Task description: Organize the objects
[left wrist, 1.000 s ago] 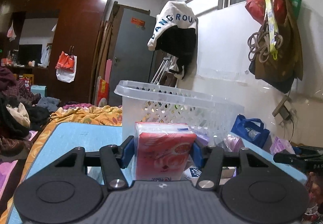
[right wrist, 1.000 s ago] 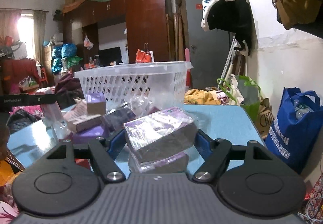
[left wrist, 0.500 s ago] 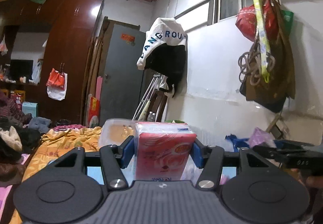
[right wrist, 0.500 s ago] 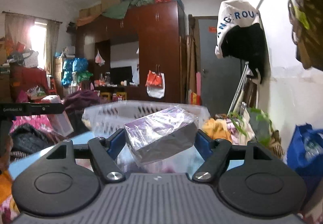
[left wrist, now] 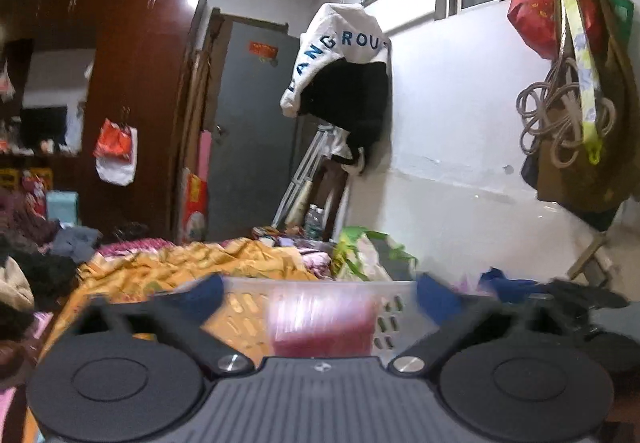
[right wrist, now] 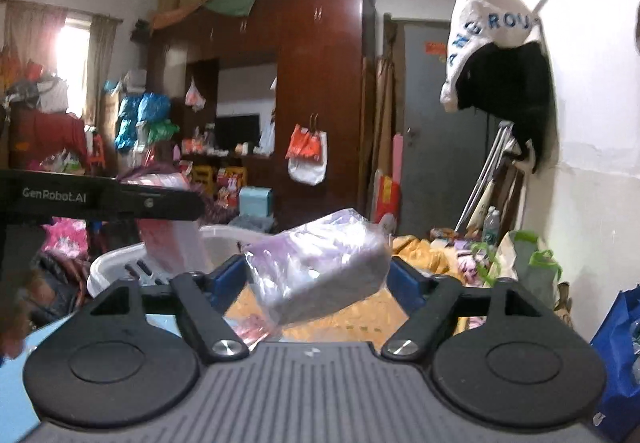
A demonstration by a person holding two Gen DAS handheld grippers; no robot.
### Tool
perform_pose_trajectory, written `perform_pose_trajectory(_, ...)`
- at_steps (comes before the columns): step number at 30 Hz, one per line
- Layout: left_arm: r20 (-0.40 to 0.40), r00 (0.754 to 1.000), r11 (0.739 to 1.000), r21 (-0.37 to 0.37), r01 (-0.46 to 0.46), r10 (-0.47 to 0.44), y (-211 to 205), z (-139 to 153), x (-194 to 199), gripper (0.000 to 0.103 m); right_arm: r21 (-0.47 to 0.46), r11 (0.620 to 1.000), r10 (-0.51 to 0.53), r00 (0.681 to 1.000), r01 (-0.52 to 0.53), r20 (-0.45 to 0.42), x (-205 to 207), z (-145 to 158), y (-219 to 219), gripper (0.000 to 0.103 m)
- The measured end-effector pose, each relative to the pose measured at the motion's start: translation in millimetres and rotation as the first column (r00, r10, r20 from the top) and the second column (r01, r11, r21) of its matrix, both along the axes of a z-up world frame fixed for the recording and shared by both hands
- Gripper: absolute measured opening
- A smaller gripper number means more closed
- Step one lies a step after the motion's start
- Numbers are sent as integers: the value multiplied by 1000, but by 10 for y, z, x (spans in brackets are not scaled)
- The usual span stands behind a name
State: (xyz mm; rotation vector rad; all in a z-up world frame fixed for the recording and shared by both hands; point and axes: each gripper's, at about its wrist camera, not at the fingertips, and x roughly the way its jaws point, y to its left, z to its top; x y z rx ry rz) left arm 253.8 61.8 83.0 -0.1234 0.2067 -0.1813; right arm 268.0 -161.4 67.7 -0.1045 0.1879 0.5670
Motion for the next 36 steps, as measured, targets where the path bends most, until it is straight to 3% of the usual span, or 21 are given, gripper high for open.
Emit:
perform_pose_trajectory(2,6,1000,1000,8,8,-9,43,-45,-97,103,25,999,-37,999,36,39,-130,-9,-48,103)
perform_pose_trajectory(4,18,1000,1000,-5,11,-11,124,-58,-232,103,64,997,-41,998,38,52,-332,-16,-181,103)
perform_pose_trajectory(7,14,998,998,-28,58,-58,290,-101,-503,103,81,996,-21,1000,22,-4,-614,-123,-417,103)
perform_pose_trajectory(11,-44,999,998,55,23,-21,469,-293,-973,103,55,998,-33,998,36,-58,-1040,-489,-723,103)
perform_pose_trajectory(15,-116,992,991,124,-44,58,655,-568,-1271,103,24,1000,-4,987,8,-161,-1176,-741,-855,103)
perform_pose_trajectory(23,-300,943,981,164,-99,145,873,-908,-1034,100,-74,997,-23,971,6,-237,-1073,-898,-743,103)
perform_pose_trajectory(26,-337,932,988,124,-97,134,953,-920,-975,98,-80,996,-55,971,37,-234,-1040,-888,-761,103)
perform_pose_trajectory(31,-385,917,990,125,-59,104,957,-969,-922,98,-61,998,-26,960,9,-279,-1008,-918,-794,102)
perform_pose_trajectory(34,-409,907,988,150,-39,98,899,-996,-899,92,-81,997,-22,961,-1,-276,-1019,-942,-768,94)
perform_pose_trajectory(36,-417,903,987,156,-37,100,881,-1017,-895,83,-88,996,-19,964,-4,-266,-1027,-949,-769,89)
